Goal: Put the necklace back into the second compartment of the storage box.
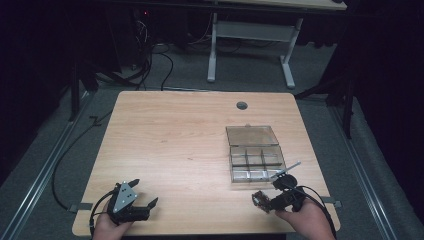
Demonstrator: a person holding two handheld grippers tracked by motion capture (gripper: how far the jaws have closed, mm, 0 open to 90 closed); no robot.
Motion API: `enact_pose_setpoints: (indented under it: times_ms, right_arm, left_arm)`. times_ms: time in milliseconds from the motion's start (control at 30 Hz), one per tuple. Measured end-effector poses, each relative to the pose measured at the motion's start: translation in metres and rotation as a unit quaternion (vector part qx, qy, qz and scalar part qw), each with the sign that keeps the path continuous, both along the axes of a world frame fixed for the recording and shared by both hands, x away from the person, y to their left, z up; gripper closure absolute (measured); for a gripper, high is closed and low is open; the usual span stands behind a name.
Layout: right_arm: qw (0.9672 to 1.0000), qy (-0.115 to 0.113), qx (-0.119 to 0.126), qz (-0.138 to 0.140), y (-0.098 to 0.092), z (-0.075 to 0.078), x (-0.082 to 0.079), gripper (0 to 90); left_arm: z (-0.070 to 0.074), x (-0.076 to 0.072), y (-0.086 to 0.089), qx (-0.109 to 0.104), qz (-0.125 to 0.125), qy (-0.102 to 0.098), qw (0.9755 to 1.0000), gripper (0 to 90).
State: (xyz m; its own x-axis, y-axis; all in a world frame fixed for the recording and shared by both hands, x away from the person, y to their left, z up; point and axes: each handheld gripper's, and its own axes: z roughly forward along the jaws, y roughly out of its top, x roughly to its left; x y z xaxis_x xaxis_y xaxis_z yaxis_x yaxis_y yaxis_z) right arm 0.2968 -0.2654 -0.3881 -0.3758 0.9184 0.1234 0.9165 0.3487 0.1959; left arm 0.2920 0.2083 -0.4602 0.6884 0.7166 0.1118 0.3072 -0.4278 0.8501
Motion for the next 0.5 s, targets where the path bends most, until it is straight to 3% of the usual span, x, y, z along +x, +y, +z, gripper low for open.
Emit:
enact_pose_setpoints:
  times_ms: [167,400,500]
  right_arm:
    - [0.9997,0.007,-0.008,0.022,0.016,-0.005,0.005,30.4]
    - [0.9991,0.016,-0.025,0.030,0.026,-0.012,0.014,28.8]
    - [0.9979,0.023,-0.047,0.039,0.028,-0.019,0.017,30.1]
  left_arm:
    - [0.000,0.001,0.000,0.001,-0.004,0.001,1.0000,11.0]
    - [0.000,0.000,0.000,0.002,-0.005,0.000,1.0000,11.1]
    - [0.000,0.000,-0.001,0.005,-0.006,0.001,1.0000,11.1]
